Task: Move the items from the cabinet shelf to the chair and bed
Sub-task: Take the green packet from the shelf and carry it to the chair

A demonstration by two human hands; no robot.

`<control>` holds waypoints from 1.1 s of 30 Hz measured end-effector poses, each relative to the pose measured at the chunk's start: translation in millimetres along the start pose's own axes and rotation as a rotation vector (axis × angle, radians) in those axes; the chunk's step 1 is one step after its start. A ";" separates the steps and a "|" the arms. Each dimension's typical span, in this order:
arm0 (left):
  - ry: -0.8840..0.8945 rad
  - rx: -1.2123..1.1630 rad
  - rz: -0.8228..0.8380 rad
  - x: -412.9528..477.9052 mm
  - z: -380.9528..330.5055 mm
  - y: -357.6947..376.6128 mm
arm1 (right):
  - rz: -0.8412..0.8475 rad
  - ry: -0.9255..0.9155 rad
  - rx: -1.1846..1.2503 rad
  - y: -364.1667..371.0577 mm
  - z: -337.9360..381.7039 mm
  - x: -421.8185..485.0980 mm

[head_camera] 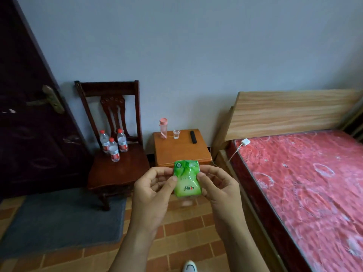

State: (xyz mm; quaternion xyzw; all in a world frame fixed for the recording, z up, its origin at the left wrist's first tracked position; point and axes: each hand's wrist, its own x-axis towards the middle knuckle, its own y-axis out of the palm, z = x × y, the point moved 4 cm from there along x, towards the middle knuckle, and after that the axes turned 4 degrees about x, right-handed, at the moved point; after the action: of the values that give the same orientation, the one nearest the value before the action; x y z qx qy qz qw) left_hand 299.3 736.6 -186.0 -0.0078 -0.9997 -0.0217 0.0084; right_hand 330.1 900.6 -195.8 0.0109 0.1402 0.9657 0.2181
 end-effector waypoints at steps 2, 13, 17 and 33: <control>0.013 0.045 -0.034 24.7 1.9 7.0 | 0.034 0.017 0.019 2.6 -5.8 29.7; 0.028 0.121 -0.133 160.8 -24.7 72.7 | 0.208 0.026 0.008 15.1 20.2 199.8; 0.015 0.123 -0.144 198.0 -17.5 74.7 | 0.209 0.060 0.008 28.7 9.4 238.8; -0.093 -0.050 -0.264 440.3 51.1 -34.3 | 0.219 0.180 -0.158 215.1 -78.4 428.4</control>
State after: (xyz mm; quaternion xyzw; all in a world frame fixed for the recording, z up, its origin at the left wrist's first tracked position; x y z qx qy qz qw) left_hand -142.3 711.3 -231.0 0.1224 -0.9905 -0.0472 -0.0411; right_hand -153.9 875.3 -229.0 -0.0778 0.0806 0.9888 0.0982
